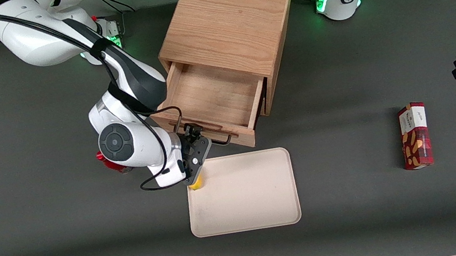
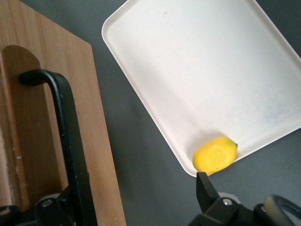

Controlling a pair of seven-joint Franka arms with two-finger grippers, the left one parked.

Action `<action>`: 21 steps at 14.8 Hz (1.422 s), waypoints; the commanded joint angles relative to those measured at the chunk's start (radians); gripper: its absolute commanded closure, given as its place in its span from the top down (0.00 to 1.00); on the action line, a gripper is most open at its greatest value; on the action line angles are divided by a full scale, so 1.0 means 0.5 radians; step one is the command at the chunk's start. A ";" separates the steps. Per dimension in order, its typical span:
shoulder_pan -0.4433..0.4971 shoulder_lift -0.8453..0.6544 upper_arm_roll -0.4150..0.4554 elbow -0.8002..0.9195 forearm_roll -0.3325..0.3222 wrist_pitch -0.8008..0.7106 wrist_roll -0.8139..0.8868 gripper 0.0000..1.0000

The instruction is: Open upper drawer

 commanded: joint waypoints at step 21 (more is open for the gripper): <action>0.052 0.219 -0.230 0.451 -0.026 -0.004 -0.206 1.00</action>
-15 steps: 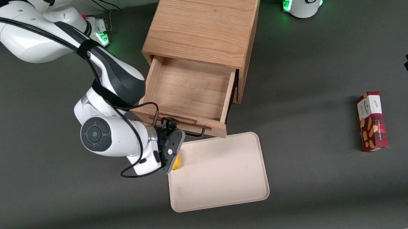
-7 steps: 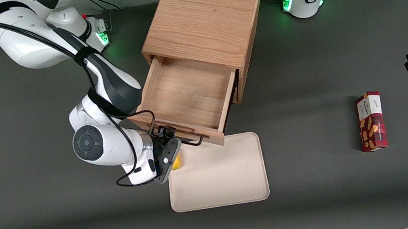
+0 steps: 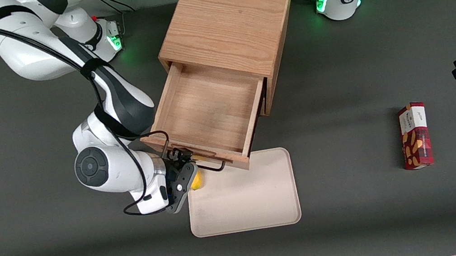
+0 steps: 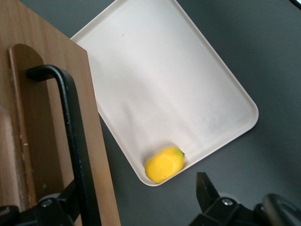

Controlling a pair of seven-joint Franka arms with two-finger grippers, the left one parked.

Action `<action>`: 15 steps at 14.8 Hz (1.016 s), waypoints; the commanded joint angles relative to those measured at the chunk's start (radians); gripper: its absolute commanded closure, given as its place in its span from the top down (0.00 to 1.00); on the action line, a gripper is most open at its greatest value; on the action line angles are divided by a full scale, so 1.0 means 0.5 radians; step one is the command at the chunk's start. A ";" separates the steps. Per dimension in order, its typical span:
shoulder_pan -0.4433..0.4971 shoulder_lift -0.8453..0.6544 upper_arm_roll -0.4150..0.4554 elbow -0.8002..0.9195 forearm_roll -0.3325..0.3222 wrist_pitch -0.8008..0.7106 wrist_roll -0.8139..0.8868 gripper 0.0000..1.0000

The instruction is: Open upper drawer

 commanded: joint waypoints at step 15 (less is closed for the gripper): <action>0.033 0.098 -0.138 0.202 -0.022 0.006 -0.099 1.00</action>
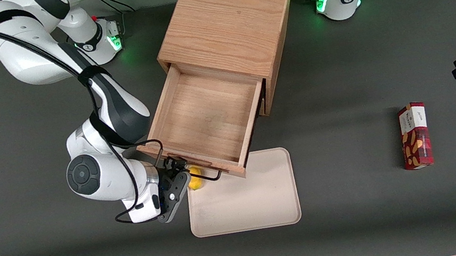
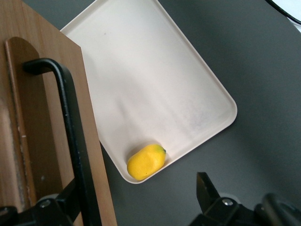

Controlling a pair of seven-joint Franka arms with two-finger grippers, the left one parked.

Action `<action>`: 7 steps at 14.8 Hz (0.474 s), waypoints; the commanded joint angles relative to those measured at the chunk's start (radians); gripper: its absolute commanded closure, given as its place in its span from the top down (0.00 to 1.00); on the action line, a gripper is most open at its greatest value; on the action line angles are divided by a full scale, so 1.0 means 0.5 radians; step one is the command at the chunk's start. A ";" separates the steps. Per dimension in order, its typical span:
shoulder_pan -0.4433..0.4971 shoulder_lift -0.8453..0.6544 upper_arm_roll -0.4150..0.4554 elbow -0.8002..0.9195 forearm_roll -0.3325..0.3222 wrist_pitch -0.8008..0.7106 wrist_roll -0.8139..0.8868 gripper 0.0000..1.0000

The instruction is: Open upper drawer

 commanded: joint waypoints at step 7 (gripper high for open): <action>0.022 0.017 -0.052 0.180 -0.022 -0.102 -0.051 1.00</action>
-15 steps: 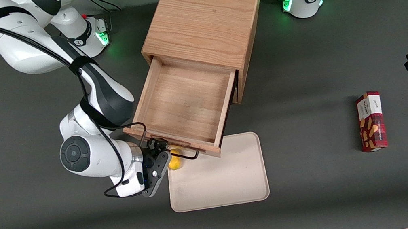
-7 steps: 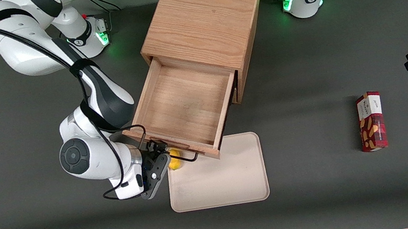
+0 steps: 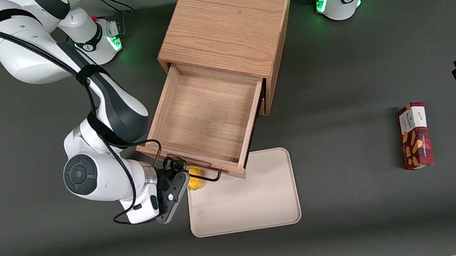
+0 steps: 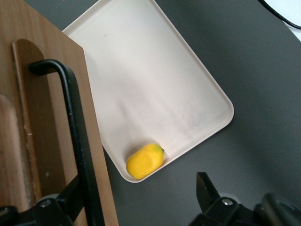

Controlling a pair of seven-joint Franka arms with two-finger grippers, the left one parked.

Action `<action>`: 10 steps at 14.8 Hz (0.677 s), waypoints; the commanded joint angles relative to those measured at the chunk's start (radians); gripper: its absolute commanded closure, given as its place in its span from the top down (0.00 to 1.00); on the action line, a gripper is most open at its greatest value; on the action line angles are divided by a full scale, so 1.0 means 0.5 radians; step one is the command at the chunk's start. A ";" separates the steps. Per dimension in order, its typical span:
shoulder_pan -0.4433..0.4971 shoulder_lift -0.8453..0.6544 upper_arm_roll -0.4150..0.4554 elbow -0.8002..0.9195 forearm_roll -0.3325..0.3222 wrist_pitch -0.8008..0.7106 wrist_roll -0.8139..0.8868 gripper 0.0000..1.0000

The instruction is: Open upper drawer

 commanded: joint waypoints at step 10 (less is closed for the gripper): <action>-0.011 -0.339 -0.044 0.072 -0.016 -0.380 0.183 1.00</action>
